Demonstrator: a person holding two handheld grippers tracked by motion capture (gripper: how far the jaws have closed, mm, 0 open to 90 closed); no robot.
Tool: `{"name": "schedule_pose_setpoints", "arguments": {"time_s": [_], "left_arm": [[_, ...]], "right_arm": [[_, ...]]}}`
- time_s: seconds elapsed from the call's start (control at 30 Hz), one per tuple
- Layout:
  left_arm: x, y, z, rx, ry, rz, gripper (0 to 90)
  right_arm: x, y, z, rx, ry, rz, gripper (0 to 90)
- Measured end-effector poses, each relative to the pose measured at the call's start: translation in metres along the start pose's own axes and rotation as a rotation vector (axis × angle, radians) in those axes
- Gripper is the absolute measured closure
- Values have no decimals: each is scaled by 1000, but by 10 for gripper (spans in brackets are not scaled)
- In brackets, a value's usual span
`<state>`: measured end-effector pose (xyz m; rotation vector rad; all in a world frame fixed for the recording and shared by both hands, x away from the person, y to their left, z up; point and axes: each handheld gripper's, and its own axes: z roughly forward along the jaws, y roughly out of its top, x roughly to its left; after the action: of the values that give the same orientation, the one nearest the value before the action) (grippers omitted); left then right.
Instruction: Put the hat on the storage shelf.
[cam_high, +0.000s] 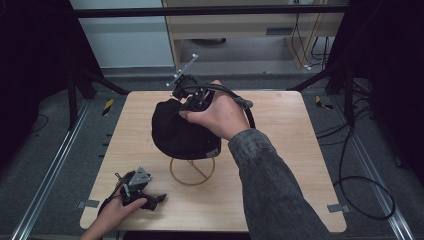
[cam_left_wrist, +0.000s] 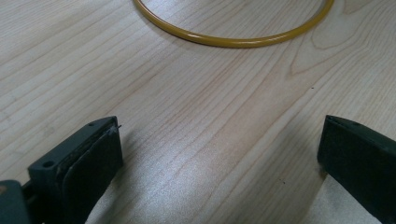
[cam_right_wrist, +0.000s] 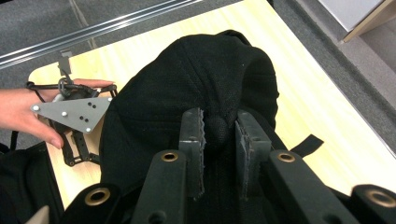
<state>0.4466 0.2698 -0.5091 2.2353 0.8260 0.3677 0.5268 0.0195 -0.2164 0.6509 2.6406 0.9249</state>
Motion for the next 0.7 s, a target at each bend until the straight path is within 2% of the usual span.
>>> {"name": "schedule_pose_setpoints", "arguments": {"time_s": [0.2,0.7], "left_arm": [[0,0,0,0,0,0,0],[0,0,0,0,0,0,0]], "right_arm": [[1,-2,-1,10,-4,-1,727],[5,-10,-11,-38,0,1,723]]}}
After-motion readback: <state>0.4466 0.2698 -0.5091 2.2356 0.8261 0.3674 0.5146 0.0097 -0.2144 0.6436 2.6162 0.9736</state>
